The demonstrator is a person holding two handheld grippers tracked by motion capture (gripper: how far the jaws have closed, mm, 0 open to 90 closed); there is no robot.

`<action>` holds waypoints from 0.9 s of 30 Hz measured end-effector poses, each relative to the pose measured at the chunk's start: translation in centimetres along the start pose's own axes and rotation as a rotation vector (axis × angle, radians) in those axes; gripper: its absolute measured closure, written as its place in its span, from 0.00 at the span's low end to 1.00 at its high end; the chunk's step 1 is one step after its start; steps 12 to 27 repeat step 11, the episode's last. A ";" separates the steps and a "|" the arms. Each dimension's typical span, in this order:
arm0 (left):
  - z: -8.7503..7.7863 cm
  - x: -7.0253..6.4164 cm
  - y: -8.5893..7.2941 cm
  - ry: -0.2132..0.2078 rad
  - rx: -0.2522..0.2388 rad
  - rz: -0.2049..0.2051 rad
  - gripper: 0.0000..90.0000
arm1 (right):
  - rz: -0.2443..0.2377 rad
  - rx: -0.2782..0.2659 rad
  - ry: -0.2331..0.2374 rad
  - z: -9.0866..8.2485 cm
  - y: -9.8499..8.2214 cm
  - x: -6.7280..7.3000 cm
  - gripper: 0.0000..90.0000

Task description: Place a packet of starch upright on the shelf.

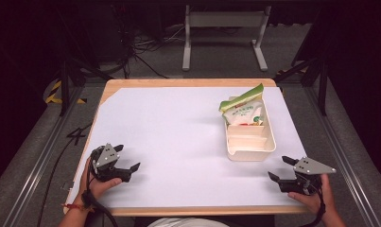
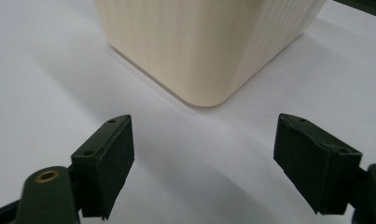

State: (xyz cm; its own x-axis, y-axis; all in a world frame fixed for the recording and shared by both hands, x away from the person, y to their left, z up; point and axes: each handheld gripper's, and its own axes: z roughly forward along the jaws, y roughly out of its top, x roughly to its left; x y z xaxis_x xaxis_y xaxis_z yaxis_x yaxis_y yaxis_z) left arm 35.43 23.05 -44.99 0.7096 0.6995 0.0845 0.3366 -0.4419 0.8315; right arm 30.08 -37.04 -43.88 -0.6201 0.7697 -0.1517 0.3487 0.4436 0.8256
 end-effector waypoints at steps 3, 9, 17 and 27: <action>0.1 0.0 0.1 -0.001 0.008 -0.003 0.10 | 0.005 -0.002 -0.005 0.0 0.0 -0.1 0.22; 0.0 -0.2 0.2 0.000 0.000 0.005 0.10 | 0.024 -0.007 -0.017 -0.1 0.0 -0.2 0.21; 0.0 -0.2 0.2 0.005 0.007 0.011 0.10 | 0.036 -0.013 -0.016 -0.1 0.0 -0.3 0.20; 0.0 -0.2 0.2 0.005 0.007 0.011 0.10 | 0.036 -0.013 -0.016 -0.1 0.0 -0.3 0.20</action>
